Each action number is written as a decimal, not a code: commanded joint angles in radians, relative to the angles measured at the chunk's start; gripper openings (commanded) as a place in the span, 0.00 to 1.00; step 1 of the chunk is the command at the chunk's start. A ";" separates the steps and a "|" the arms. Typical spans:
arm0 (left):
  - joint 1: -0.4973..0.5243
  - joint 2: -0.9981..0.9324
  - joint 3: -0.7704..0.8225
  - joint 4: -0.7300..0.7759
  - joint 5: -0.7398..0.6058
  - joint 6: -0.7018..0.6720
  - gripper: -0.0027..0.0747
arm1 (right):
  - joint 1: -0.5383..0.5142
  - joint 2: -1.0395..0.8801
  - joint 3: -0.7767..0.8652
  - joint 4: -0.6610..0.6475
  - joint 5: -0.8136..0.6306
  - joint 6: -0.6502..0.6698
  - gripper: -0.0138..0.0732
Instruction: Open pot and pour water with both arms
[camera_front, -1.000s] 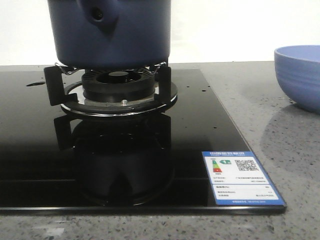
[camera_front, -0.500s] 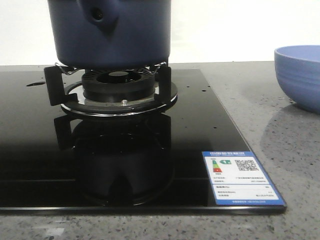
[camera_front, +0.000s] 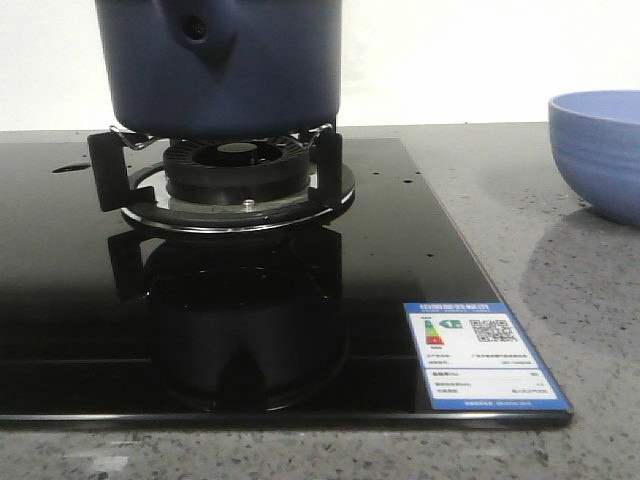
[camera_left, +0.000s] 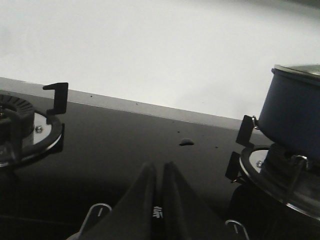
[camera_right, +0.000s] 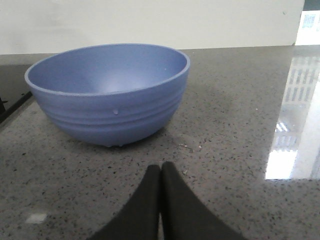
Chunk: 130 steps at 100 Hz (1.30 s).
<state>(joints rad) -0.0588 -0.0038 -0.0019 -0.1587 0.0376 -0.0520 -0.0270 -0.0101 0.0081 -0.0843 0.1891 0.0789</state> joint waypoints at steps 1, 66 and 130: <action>0.000 -0.028 0.035 0.000 -0.077 -0.009 0.01 | -0.005 -0.017 0.026 -0.011 -0.089 -0.003 0.11; 0.000 -0.028 0.035 -0.392 -0.076 -0.009 0.01 | -0.005 -0.017 0.024 0.486 -0.141 -0.003 0.11; -0.002 0.285 -0.514 -0.356 0.434 0.360 0.01 | 0.015 0.300 -0.442 0.390 0.333 -0.206 0.11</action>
<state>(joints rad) -0.0588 0.1720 -0.3813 -0.5083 0.4319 0.2172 -0.0270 0.1824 -0.3189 0.3173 0.4860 -0.0267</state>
